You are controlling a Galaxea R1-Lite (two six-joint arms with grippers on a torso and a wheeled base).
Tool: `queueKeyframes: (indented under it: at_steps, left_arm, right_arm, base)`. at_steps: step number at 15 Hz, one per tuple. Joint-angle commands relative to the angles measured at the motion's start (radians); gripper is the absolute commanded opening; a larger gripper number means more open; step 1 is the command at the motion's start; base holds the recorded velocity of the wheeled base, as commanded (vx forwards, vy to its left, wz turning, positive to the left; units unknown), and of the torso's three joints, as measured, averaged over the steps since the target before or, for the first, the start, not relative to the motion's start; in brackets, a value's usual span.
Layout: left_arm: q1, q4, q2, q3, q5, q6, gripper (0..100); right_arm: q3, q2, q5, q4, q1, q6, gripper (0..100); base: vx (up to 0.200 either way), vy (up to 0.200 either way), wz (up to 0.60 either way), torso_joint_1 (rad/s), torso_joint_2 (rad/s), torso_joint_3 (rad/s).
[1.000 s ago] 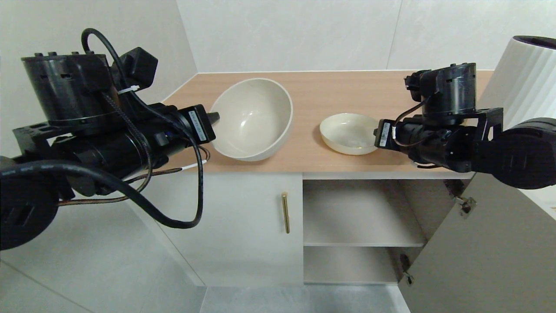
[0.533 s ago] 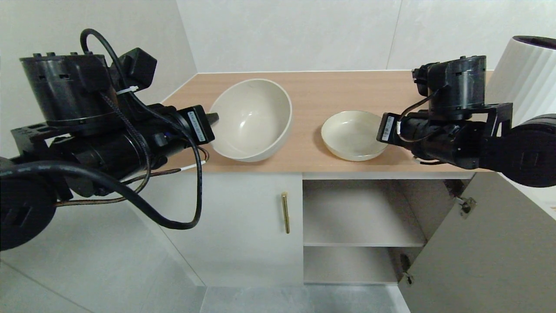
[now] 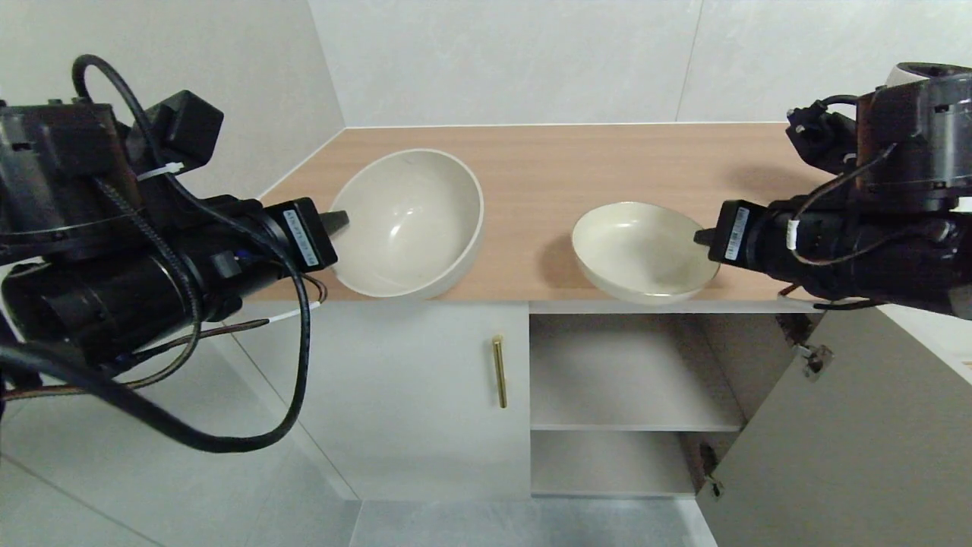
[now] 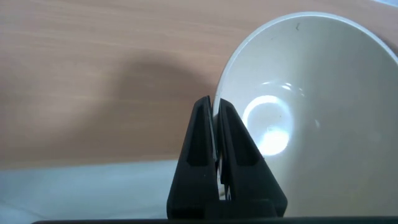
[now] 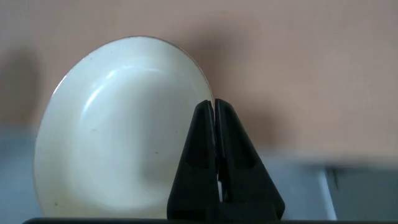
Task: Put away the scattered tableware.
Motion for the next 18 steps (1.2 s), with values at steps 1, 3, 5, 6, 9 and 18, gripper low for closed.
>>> queueKeyframes:
  at_steps: [1,3,5,6,9,18]
  left_arm:
    - [0.011,0.009,-0.117,0.052,-0.006,-0.001,0]
    - [0.009,0.055,-0.151,0.081,-0.009,-0.001,0]
    - [0.008,0.181,-0.196,0.103,-0.017,-0.003,0]
    - [0.002,0.239,-0.228,0.119,-0.05,-0.018,0]
    - [-0.017,0.296,-0.268,0.156,-0.218,-0.043,0]
    - [-0.03,0.328,-0.182,0.152,-0.241,-0.078,0]
  right_arm:
    - [0.07,-0.11,0.035,0.071,0.005,0.0,0]
    - [0.134,-0.156,0.036,0.079,0.005,0.0,0]
    - [0.203,-0.199,0.044,0.079,0.007,-0.003,0]
    - [0.237,-0.21,0.068,0.079,0.011,-0.009,0]
    - [0.277,-0.193,0.113,0.099,0.016,-0.01,0]
    - [0.275,-0.13,0.113,0.09,0.014,-0.01,0]
  base:
    - [0.0,0.0,0.0,0.0,0.0,0.0]
    - [0.0,0.0,0.0,0.0,0.0,0.0]
    - [0.0,0.0,0.0,0.0,0.0,0.0]
    - [0.0,0.0,0.0,0.0,0.0,0.0]
    - [0.0,0.0,0.0,0.0,0.0,0.0]
    - [-0.089,0.0,0.0,0.003,0.0,0.0]
